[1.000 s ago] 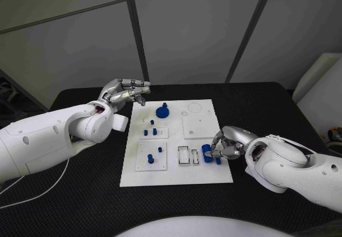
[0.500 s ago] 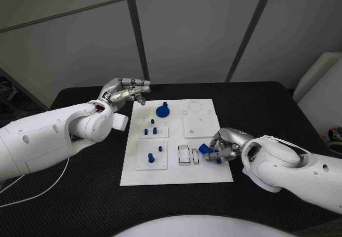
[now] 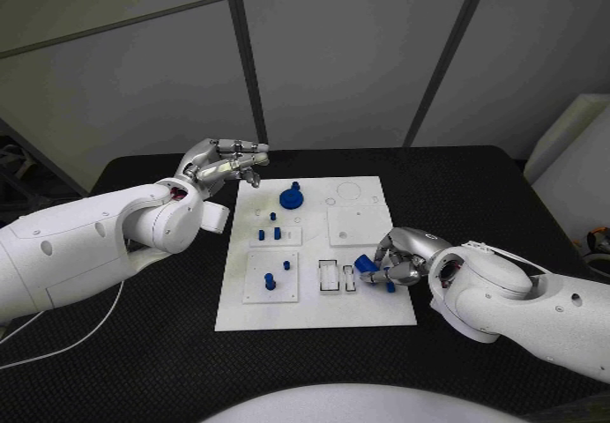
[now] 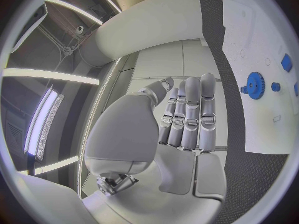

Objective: Assemble the parts on the task board

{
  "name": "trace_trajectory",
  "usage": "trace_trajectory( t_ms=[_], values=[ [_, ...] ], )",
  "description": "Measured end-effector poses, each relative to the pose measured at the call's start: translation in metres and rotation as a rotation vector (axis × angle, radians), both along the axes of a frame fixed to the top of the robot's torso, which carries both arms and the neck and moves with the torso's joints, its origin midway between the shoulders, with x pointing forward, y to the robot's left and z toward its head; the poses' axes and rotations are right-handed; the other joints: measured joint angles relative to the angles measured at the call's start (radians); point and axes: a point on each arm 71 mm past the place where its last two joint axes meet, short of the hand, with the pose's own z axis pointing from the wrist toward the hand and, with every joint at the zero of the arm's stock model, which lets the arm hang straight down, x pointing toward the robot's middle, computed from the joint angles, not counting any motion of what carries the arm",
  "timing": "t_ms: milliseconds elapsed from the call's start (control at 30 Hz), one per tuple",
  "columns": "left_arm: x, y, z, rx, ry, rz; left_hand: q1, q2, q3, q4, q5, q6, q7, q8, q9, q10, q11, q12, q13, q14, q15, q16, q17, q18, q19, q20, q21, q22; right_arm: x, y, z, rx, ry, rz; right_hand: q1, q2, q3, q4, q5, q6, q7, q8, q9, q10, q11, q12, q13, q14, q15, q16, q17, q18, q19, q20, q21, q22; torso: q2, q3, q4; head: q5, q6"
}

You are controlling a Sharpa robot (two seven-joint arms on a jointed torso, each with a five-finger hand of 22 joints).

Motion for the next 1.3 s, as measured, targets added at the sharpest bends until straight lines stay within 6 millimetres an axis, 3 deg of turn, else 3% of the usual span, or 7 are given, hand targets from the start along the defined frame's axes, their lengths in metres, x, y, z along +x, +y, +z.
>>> trace_trajectory(
  t_ms=[233,367,533,767,900,1000,1300],
  values=[
    [0.000,0.000,0.000,0.000,0.000,0.000,0.000,0.000,0.000,0.000,0.000,0.000,0.000,0.000,0.000,0.000,0.000,0.000,0.000,0.000,0.000,0.000,0.000,0.000,0.000,0.000,0.000,0.000,-0.006,0.000,0.003,0.041,-0.016,-0.017,0.013,0.013,-0.004,-0.001,0.054,0.010,-0.010,0.009,0.010,0.014,-0.007,0.009,0.018,0.000,-0.007,0.006,0.000,0.000,0.009,-0.009,0.008,0.013,-0.001,0.0005,0.0000,0.002,0.001],
    [0.000,0.000,0.000,0.000,0.000,0.000,0.000,0.000,0.000,0.000,0.000,0.000,0.000,0.000,0.000,0.000,0.000,0.000,0.000,0.000,0.000,0.000,0.000,0.000,0.000,0.000,0.000,0.000,-0.010,0.002,0.009,0.087,-0.039,-0.029,0.017,0.017,-0.006,0.000,0.083,0.014,-0.007,0.011,0.010,0.016,-0.009,0.009,0.020,0.000,-0.007,0.009,0.000,0.000,0.012,-0.012,0.013,0.021,-0.001,0.0005,0.0000,0.001,0.002],
    [0.000,0.000,0.000,0.000,0.000,0.000,0.000,0.000,0.000,0.000,0.000,0.000,0.000,0.000,0.000,0.000,0.000,0.000,0.000,0.000,0.000,0.000,0.000,0.000,0.000,0.000,0.000,0.000,-0.014,0.006,0.016,0.145,-0.065,-0.038,0.006,0.030,-0.013,0.002,0.092,0.014,-0.007,0.019,0.010,0.020,-0.012,0.009,0.020,-0.003,-0.011,0.010,0.000,0.000,0.012,-0.012,0.013,0.025,-0.002,0.0001,0.0008,0.000,0.005],
    [0.000,0.000,0.000,0.000,0.000,0.000,0.000,0.000,0.000,0.000,0.000,0.000,0.000,0.000,0.000,0.000,0.000,0.000,0.000,0.000,0.000,0.000,0.000,0.000,0.000,0.000,0.000,0.000,-0.015,0.016,0.017,0.184,-0.065,-0.028,-0.005,0.044,-0.025,0.001,0.091,0.014,-0.007,0.019,0.010,0.020,-0.012,0.009,0.020,0.000,-0.014,0.010,0.000,0.000,0.016,-0.016,0.016,0.026,-0.001,-0.0001,0.0012,0.003,0.007],
    [0.000,0.000,0.000,0.000,0.000,-0.001,0.000,0.000,0.000,0.000,0.000,0.000,0.000,0.000,0.000,0.000,0.000,0.000,0.000,0.000,0.000,0.000,0.000,0.000,0.000,0.000,0.000,0.000,-0.014,0.024,0.015,0.195,-0.048,-0.014,-0.017,0.055,-0.035,0.002,0.069,0.014,-0.007,0.019,0.011,0.020,-0.012,0.009,0.020,0.000,-0.014,0.010,0.000,0.000,0.016,-0.016,0.016,0.026,0.000,-0.0006,0.0012,0.005,0.007],
    [0.000,-0.001,0.000,-0.001,0.000,-0.002,0.000,0.000,0.000,0.000,0.000,0.000,0.000,0.000,0.000,0.000,0.000,0.000,0.000,0.000,0.000,0.000,0.000,0.000,0.000,0.000,0.000,0.000,-0.013,0.031,0.013,0.198,-0.031,-0.001,-0.034,0.056,-0.045,0.003,0.057,0.015,-0.008,0.019,0.040,0.020,-0.012,0.009,0.020,0.000,-0.014,0.010,0.000,0.000,0.016,-0.016,0.016,0.026,0.001,-0.0007,0.0012,0.006,0.006],
    [0.000,-0.001,0.000,-0.001,0.000,-0.003,0.000,0.000,0.000,0.000,0.000,0.000,0.000,0.000,0.000,0.000,0.000,0.000,0.000,0.000,0.000,0.000,0.000,0.000,0.000,0.000,0.000,0.000,-0.011,0.042,0.008,0.188,0.013,0.025,-0.073,0.066,-0.067,0.003,0.036,0.028,-0.021,0.027,0.054,0.023,-0.016,0.009,0.020,0.000,-0.014,0.010,0.000,0.001,0.016,-0.016,0.016,0.027,0.001,-0.0002,0.0012,0.009,0.003]
  ],
)
